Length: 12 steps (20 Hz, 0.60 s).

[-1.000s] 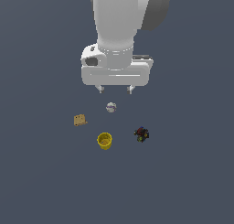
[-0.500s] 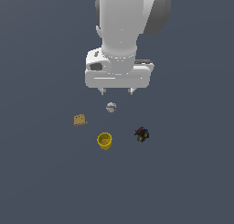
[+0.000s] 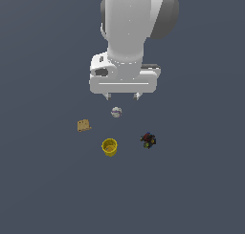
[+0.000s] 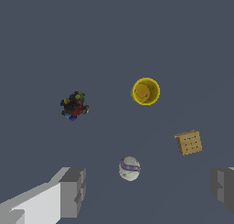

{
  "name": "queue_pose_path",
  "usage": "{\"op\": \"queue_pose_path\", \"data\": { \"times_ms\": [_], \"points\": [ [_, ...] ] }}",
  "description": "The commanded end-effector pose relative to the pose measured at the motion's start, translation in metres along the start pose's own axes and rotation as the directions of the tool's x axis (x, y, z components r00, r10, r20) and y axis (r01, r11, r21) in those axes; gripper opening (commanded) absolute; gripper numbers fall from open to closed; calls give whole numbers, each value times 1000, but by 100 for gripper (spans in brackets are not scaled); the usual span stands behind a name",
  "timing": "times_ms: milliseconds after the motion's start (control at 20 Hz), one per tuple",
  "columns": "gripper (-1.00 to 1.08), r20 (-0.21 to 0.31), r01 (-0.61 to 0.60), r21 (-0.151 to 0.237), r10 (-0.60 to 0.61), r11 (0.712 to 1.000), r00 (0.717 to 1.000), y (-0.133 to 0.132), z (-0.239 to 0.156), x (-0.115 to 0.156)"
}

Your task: Pick up a designated object from a clutter of objects.

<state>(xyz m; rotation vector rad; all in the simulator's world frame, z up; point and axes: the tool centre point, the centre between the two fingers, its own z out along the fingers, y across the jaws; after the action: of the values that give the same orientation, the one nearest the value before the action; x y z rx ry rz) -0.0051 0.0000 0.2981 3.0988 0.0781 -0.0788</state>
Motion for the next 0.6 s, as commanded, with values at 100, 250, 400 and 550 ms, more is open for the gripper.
{"op": "queue_pose_path", "data": {
  "times_ms": [100,250,400,550],
  "points": [
    [100,-2,28,1,-28,1000,1000,2,8,6],
    [100,-4,60,1,-60,998,998,5,17,12],
    [100,-8,101,2,-101,995,995,9,29,20],
    [100,-12,152,3,-152,988,988,13,45,29]
  ]
}}
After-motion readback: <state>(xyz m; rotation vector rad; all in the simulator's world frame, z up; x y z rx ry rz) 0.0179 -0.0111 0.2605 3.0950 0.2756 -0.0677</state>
